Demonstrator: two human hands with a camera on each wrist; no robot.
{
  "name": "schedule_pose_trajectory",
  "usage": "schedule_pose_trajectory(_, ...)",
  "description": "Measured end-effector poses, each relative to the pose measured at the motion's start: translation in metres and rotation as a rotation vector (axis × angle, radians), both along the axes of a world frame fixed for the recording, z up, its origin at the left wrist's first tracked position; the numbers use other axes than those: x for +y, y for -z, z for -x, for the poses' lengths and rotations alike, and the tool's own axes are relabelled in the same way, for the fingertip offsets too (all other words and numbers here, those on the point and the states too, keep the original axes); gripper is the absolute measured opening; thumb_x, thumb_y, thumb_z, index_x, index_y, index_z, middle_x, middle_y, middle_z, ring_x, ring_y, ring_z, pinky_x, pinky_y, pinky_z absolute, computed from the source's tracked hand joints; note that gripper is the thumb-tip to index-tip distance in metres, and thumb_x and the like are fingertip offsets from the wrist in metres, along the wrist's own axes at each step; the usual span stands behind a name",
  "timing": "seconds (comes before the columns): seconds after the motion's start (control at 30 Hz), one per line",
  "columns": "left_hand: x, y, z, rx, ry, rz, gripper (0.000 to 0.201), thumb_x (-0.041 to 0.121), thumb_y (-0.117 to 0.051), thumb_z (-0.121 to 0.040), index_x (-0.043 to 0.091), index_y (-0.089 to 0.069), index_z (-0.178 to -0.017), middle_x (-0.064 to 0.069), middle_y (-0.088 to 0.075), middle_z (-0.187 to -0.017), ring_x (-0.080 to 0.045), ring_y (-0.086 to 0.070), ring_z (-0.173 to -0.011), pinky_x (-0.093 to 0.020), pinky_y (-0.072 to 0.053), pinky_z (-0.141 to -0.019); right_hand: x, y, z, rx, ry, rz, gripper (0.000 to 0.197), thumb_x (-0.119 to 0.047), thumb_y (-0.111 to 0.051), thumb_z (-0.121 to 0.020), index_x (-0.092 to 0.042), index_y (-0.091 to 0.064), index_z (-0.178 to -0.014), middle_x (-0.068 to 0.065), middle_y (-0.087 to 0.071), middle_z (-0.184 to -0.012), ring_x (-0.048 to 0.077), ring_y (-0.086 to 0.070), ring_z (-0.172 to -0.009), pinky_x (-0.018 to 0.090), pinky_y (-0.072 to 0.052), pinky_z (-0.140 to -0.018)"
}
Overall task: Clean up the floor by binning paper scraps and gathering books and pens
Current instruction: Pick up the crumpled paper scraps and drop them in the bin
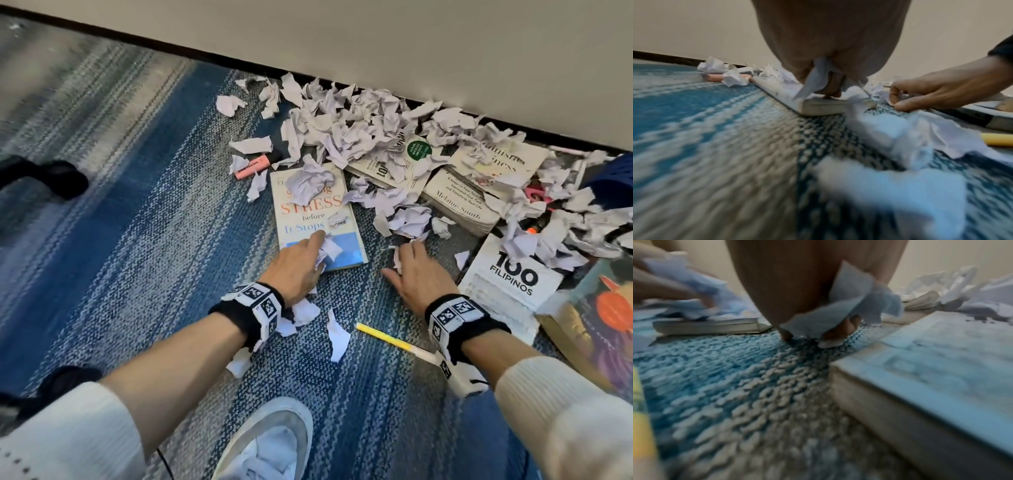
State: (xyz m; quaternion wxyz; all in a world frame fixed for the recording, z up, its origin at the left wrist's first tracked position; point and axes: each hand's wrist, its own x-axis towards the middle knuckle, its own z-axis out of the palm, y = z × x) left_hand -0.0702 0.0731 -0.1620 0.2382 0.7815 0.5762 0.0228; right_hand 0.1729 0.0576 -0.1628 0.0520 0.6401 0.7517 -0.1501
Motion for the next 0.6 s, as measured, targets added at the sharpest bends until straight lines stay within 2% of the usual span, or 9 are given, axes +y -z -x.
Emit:
schedule_pose_trajectory(0.03,-0.004,0.000,0.006,-0.019,0.001,0.000,0.046,0.025,-0.046,-0.098,0.015,-0.030,-0.140,-0.019,-0.059,-0.122,-0.040,-0.059,-0.100,-0.048,-0.049,-0.082,0.002,-0.001,-0.001,0.008,0.026,0.015,0.036,-0.039,-0.044,-0.098,-0.006,-0.043,-0.113,0.016,-0.048,-0.113,0.036,-0.060,-0.085,0.041,-0.047,-0.068)
schedule_pose_trajectory(0.1,-0.012,-0.004,0.016,-0.032,0.012,-0.033,0.048,0.021,-0.046,-0.097,0.020,-0.030,-0.142,-0.017,-0.058,-0.122,-0.039,-0.059,-0.098,-0.048,-0.049,-0.081,0.005,-0.007,-0.005,0.000,0.051,0.037,0.025,-0.028,-0.045,-0.098,-0.004,-0.046,-0.105,0.018,-0.053,-0.107,0.037,-0.059,-0.086,0.042,-0.045,-0.070)
schedule_pose_trajectory(0.2,-0.023,-0.018,0.027,0.061,0.044,-0.094,0.034,0.017,-0.046,-0.092,0.020,-0.042,-0.127,-0.014,-0.056,-0.107,-0.035,-0.057,-0.081,-0.043,-0.047,-0.067,-0.005,-0.020,-0.001,-0.024,-0.106,-0.055,0.022,-0.022,-0.057,-0.089,-0.004,-0.052,-0.100,0.013,-0.054,-0.098,0.033,-0.060,-0.077,0.038,-0.046,-0.061)
schedule_pose_trajectory(0.3,-0.043,-0.024,0.043,0.144,0.068,-0.146,0.029,0.032,-0.032,-0.085,0.022,-0.042,-0.110,-0.012,-0.053,-0.095,-0.034,-0.055,-0.068,-0.038,-0.044,-0.055,-0.033,-0.026,0.030,0.020,-0.392,-0.051,0.033,-0.020,-0.069,-0.076,-0.005,-0.057,-0.103,0.006,-0.053,-0.087,0.023,-0.058,-0.059,0.032,-0.047,-0.044)
schedule_pose_trajectory(0.33,-0.051,-0.023,0.049,0.148,0.069,-0.150,0.032,0.037,-0.027,-0.083,0.023,-0.040,-0.109,-0.013,-0.054,-0.093,-0.035,-0.056,-0.065,-0.037,-0.044,-0.053,-0.044,-0.026,0.042,0.040,-0.457,-0.040,0.032,-0.019,-0.068,-0.075,-0.007,-0.057,-0.102,0.006,-0.054,-0.085,0.024,-0.058,-0.057,0.031,-0.043,-0.043)
schedule_pose_trajectory(0.4,-0.066,-0.015,0.058,0.186,0.046,-0.134,0.036,0.044,-0.025,-0.088,0.022,-0.040,-0.112,-0.013,-0.056,-0.096,-0.036,-0.059,-0.068,-0.038,-0.045,-0.055,-0.059,-0.025,0.065,0.054,-0.498,-0.002,0.024,-0.021,-0.063,-0.083,-0.011,-0.051,-0.100,0.007,-0.054,-0.088,0.029,-0.059,-0.061,0.032,-0.037,-0.048)
schedule_pose_trajectory(0.47,-0.077,-0.010,0.063,0.246,-0.009,-0.049,0.046,0.056,-0.023,-0.094,0.021,-0.042,-0.117,-0.012,-0.056,-0.103,-0.037,-0.061,-0.079,-0.040,-0.045,-0.063,-0.071,-0.022,0.082,0.044,-0.455,0.081,0.026,-0.028,-0.050,-0.093,-0.012,-0.041,-0.112,0.008,-0.055,-0.100,0.032,-0.060,-0.073,0.035,-0.037,-0.055)
schedule_pose_trajectory(0.53,-0.085,-0.004,0.065,0.277,-0.033,0.025,0.063,0.072,-0.018,-0.089,0.021,-0.041,-0.118,-0.011,-0.056,-0.106,-0.037,-0.062,-0.085,-0.041,-0.047,-0.067,-0.077,-0.018,0.093,0.008,-0.412,0.131,0.043,-0.038,-0.040,-0.098,-0.011,-0.030,-0.130,0.010,-0.057,-0.110,0.032,-0.063,-0.080,0.037,-0.041,-0.058)
schedule_pose_trajectory(0.6,-0.090,0.000,0.063,0.299,-0.009,0.043,0.071,0.082,-0.021,-0.082,0.021,-0.038,-0.115,-0.013,-0.055,-0.107,-0.037,-0.063,-0.084,-0.042,-0.049,-0.069,-0.080,-0.016,0.100,-0.088,-0.415,0.162,0.060,-0.051,-0.036,-0.098,-0.009,-0.023,-0.139,0.011,-0.057,-0.115,0.032,-0.065,-0.090,0.037,-0.044,-0.063)
